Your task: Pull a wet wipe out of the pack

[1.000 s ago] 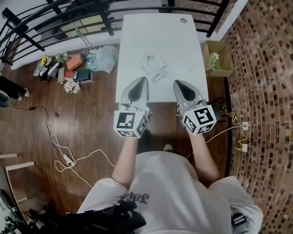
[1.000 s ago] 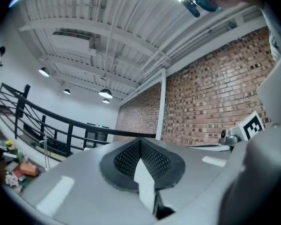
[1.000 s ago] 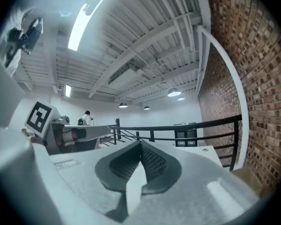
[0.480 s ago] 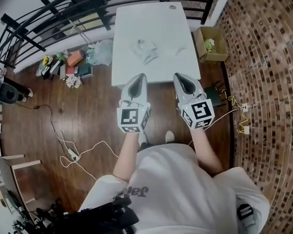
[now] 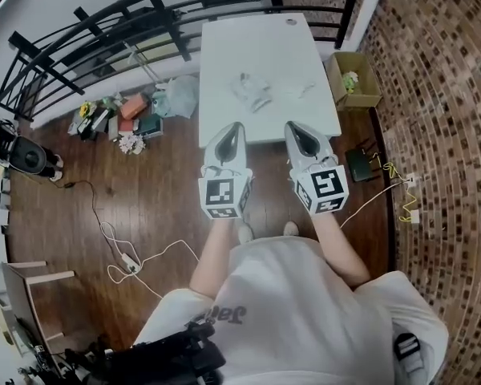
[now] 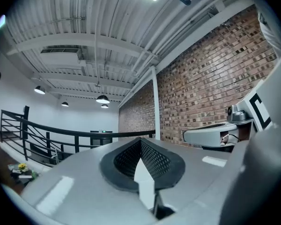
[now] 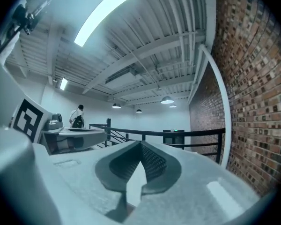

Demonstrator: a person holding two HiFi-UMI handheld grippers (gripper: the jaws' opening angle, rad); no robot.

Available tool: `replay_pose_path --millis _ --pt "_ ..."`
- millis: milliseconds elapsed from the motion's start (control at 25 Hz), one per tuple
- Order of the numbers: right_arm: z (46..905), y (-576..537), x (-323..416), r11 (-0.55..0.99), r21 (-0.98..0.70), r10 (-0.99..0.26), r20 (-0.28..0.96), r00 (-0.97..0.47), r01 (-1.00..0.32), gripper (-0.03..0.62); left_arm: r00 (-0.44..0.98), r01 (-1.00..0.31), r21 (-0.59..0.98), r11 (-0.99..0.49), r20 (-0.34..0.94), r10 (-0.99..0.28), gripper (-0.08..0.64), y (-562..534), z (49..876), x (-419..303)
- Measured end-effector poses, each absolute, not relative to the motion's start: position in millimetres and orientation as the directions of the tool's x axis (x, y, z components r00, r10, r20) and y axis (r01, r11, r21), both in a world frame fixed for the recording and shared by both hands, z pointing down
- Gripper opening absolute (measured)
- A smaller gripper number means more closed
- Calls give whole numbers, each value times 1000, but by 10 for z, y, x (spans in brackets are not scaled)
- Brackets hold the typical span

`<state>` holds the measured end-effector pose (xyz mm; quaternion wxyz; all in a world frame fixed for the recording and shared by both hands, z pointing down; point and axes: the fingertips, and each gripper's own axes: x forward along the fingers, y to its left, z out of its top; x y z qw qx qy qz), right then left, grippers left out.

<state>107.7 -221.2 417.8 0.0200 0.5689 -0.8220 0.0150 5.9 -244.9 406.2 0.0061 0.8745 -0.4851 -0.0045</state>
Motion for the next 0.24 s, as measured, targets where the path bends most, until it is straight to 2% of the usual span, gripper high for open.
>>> replay_pose_path --millis 240 --pt "4105 -2321 1081 317 -3 -948 37 -317 -948 -8 531 -847 14 -531 -28 -847 15 -2500 3982 -107"
